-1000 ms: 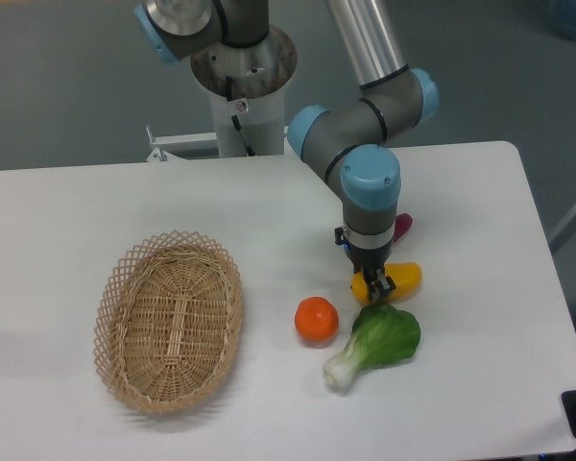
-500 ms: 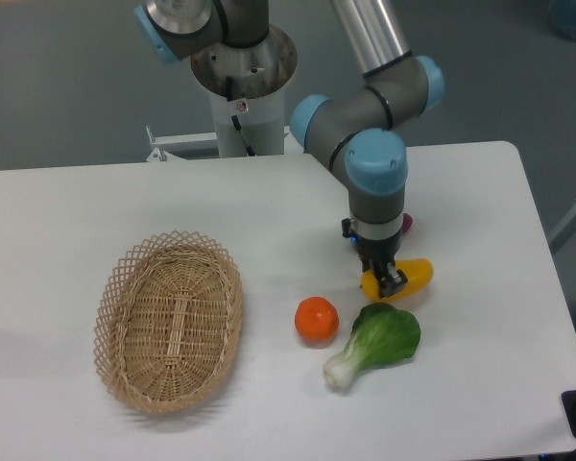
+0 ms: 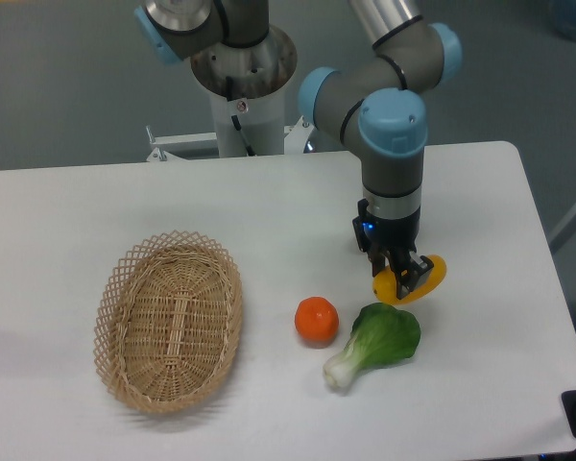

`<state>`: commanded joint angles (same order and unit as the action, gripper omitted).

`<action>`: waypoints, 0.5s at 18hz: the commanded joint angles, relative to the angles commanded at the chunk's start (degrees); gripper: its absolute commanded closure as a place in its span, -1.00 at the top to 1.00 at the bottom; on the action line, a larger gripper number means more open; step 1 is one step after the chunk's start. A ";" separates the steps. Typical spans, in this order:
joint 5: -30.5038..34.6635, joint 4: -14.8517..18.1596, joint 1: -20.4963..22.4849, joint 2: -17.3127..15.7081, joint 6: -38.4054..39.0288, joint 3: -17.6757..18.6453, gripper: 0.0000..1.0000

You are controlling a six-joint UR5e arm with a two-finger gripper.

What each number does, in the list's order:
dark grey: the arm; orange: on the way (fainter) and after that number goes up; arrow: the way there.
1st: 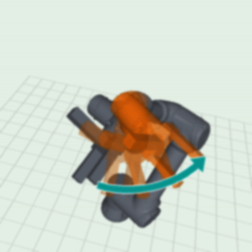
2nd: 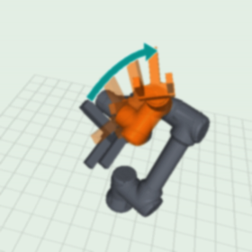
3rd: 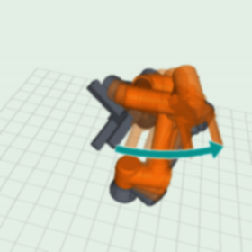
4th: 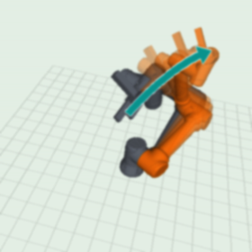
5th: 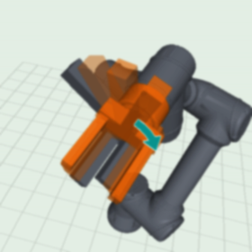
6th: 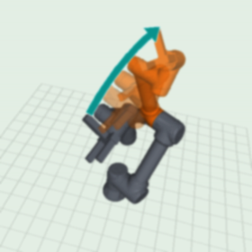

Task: Pick up the mango from the table
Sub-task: 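Lift the grasped mango up off the table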

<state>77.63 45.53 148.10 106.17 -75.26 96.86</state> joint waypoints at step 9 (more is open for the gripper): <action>-2.74 0.53 -0.61 -0.61 10.29 -3.09 -0.04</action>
<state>74.89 46.05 147.48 105.56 -64.96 93.78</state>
